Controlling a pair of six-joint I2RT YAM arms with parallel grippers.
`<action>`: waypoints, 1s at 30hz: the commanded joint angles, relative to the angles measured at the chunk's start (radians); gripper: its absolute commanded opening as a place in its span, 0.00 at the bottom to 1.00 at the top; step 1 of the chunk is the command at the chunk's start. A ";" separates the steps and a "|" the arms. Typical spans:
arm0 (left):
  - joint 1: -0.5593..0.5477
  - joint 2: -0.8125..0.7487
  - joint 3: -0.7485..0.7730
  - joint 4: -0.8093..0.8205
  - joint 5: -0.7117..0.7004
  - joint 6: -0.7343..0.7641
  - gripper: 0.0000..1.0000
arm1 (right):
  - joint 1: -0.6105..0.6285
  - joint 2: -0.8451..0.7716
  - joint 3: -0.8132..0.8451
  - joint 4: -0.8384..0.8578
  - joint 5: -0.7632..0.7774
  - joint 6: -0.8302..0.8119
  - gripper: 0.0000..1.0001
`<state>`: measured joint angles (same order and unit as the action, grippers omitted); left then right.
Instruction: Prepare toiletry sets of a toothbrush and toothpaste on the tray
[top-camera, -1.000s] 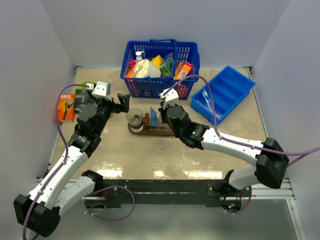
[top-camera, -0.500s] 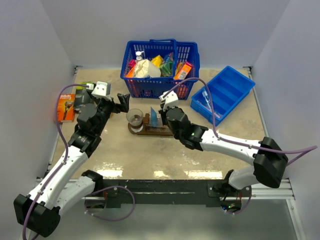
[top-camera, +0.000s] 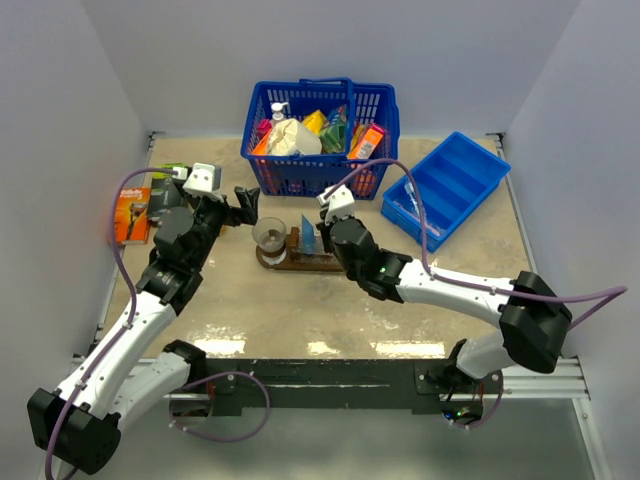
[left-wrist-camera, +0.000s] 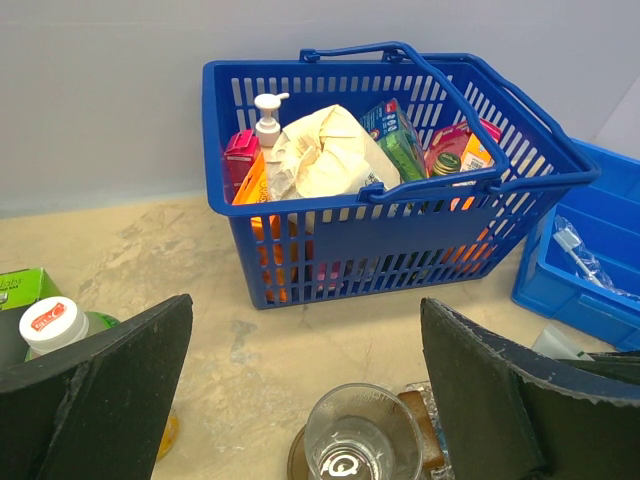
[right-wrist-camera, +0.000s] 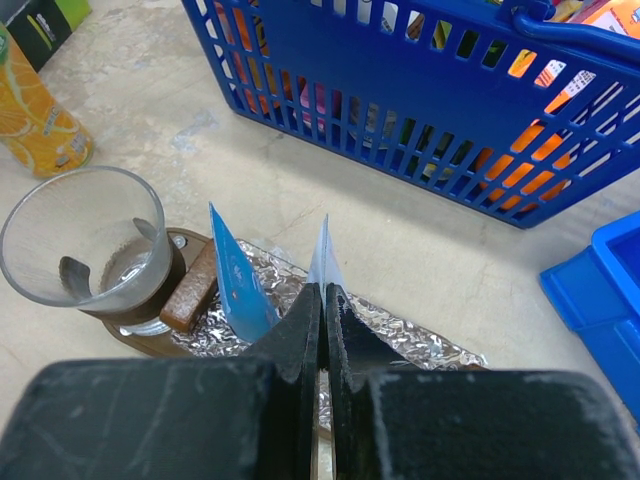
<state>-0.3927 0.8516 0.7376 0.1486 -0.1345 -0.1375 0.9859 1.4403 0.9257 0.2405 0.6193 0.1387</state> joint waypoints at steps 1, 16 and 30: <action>0.006 -0.009 -0.009 0.034 -0.010 0.012 1.00 | -0.003 0.002 -0.005 0.088 0.037 0.013 0.00; 0.008 -0.008 -0.007 0.035 -0.008 0.012 1.00 | -0.003 0.006 0.018 0.049 0.042 0.016 0.28; 0.008 -0.003 -0.007 0.034 -0.008 0.012 1.00 | -0.003 -0.023 0.027 0.037 0.043 0.022 0.62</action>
<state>-0.3927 0.8516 0.7372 0.1486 -0.1345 -0.1375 0.9859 1.4483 0.9245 0.2535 0.6384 0.1490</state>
